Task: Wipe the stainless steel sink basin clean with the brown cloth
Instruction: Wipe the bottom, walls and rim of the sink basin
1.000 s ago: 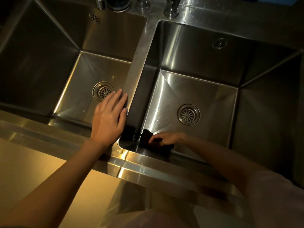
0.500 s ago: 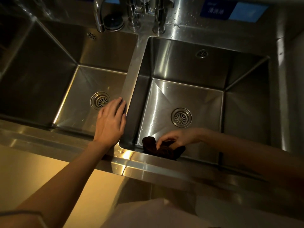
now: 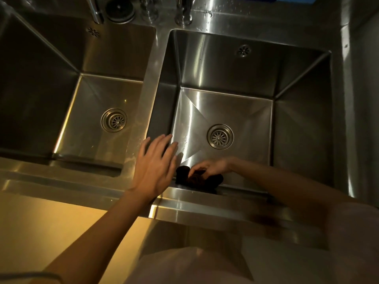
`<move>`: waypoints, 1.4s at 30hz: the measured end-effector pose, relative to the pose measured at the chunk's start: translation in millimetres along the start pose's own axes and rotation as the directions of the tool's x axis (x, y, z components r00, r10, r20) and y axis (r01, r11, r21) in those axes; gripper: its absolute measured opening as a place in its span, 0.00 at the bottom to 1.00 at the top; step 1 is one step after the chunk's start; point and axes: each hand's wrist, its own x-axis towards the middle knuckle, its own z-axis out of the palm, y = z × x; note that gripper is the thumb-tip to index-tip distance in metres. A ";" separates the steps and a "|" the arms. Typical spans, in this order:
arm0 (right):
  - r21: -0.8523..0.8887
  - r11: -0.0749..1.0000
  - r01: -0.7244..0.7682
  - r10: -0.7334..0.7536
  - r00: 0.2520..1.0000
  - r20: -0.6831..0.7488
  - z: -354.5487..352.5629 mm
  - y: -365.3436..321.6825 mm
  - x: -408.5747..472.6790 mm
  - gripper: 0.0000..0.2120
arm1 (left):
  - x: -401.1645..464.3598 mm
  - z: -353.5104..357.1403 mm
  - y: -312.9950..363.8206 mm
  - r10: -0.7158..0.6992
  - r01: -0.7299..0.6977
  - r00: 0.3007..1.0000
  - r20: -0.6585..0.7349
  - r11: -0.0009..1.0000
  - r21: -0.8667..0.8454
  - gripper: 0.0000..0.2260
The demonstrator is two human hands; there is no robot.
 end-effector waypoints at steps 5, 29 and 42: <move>-0.151 0.982 -0.116 0.116 0.993 -0.004 -4.8 17.6 29.6 0.26 | -2.6 6.5 -3.0 -0.008 0.005 0.997 -0.075 0.999 -0.039 0.17; 0.128 0.991 0.046 -0.048 0.999 0.013 -1.6 2.8 -72.1 0.21 | -0.6 2.3 2.1 -0.036 0.031 0.997 0.069 0.998 0.063 0.20; 0.041 0.981 -0.187 0.189 0.981 -0.038 0.4 58.2 -29.5 0.26 | -2.1 0.6 4.1 -0.008 0.006 0.999 0.045 0.999 0.042 0.19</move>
